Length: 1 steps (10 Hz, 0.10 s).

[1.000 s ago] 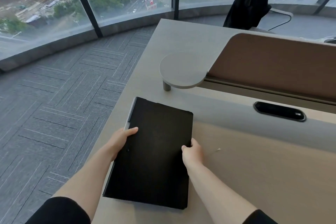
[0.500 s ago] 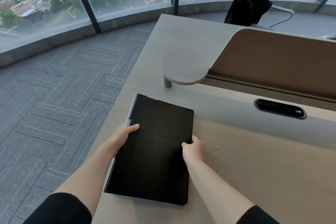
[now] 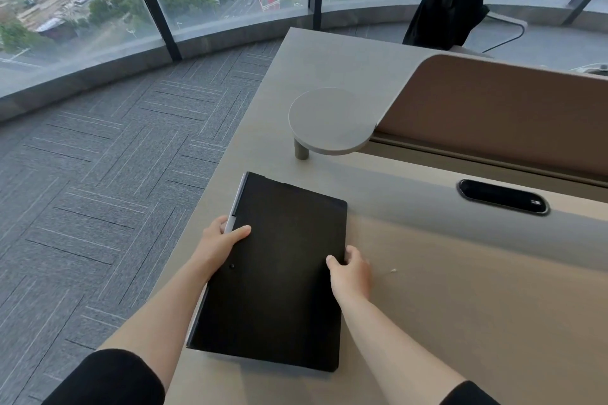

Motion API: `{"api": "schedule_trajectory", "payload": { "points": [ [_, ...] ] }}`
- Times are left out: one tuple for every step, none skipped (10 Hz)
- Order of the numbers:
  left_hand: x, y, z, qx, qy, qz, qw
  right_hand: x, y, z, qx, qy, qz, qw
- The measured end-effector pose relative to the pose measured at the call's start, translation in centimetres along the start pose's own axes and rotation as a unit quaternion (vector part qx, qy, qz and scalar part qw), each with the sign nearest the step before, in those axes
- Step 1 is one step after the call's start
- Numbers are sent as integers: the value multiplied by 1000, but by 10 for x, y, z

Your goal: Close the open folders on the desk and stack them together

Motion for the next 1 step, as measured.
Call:
{"api": "schedule_trajectory", "payload": {
  "points": [
    [-2,11,-7,-3,45,54,998,10,8,-7,30,9,27,999]
  ]
}}
Point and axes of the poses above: each hand's wrist, its own z-axis towards the middle knuckle, its own x-axis out of the back of the hand, y = z × x, the point moved 5 cm from there along z, towards the middle knuckle, and after that the axes turned 12 degrees about -y, right-handed, at the moved point
